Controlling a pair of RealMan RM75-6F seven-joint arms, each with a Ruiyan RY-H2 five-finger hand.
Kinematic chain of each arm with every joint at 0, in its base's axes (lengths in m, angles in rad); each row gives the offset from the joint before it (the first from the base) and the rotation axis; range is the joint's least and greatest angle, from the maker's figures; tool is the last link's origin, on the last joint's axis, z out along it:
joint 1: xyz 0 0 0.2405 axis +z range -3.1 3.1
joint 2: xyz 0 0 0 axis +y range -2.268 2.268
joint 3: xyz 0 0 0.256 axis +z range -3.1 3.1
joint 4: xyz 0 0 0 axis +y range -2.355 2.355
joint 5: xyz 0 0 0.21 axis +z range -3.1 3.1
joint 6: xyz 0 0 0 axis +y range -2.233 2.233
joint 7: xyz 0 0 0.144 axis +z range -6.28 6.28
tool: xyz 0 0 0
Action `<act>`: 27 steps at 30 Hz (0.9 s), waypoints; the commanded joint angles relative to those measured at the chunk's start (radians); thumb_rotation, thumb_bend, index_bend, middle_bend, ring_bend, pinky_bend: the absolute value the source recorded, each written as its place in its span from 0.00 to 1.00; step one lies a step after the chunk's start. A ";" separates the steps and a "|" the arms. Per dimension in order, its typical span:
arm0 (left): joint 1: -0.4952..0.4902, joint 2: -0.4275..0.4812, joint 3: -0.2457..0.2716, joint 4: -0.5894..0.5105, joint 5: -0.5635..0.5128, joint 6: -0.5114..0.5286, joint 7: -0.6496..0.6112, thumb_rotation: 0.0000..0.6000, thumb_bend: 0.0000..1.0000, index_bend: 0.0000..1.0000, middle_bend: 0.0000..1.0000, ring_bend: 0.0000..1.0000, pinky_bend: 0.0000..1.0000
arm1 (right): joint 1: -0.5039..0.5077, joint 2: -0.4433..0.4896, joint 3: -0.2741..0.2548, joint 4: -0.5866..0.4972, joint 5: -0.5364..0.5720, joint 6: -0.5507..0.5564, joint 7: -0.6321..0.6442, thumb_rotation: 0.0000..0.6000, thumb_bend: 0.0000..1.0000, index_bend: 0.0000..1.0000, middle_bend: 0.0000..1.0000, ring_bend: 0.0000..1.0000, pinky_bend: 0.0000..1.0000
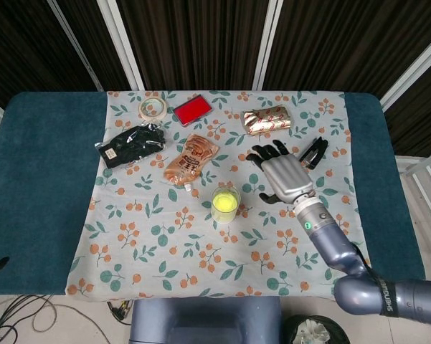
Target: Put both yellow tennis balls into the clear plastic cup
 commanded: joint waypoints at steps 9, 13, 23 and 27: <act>0.007 0.001 -0.001 -0.004 0.003 0.014 0.000 1.00 0.04 0.08 0.00 0.00 0.11 | -0.363 0.165 -0.141 -0.034 -0.389 0.253 0.245 1.00 0.32 0.18 0.11 0.12 0.00; 0.008 -0.002 0.001 -0.005 0.014 0.022 0.006 1.00 0.04 0.07 0.00 0.00 0.11 | -0.515 0.144 -0.213 0.002 -0.542 0.429 0.286 1.00 0.32 0.17 0.11 0.12 0.00; 0.003 -0.015 0.013 -0.004 0.037 0.016 0.031 1.00 0.04 0.07 0.00 0.00 0.11 | -0.774 -0.014 -0.301 0.168 -0.803 0.752 0.365 1.00 0.32 0.17 0.11 0.11 0.00; 0.003 -0.019 0.018 -0.002 0.052 0.020 0.037 1.00 0.04 0.07 0.00 0.00 0.11 | -0.822 -0.045 -0.328 0.221 -0.857 0.778 0.376 1.00 0.32 0.17 0.11 0.11 0.00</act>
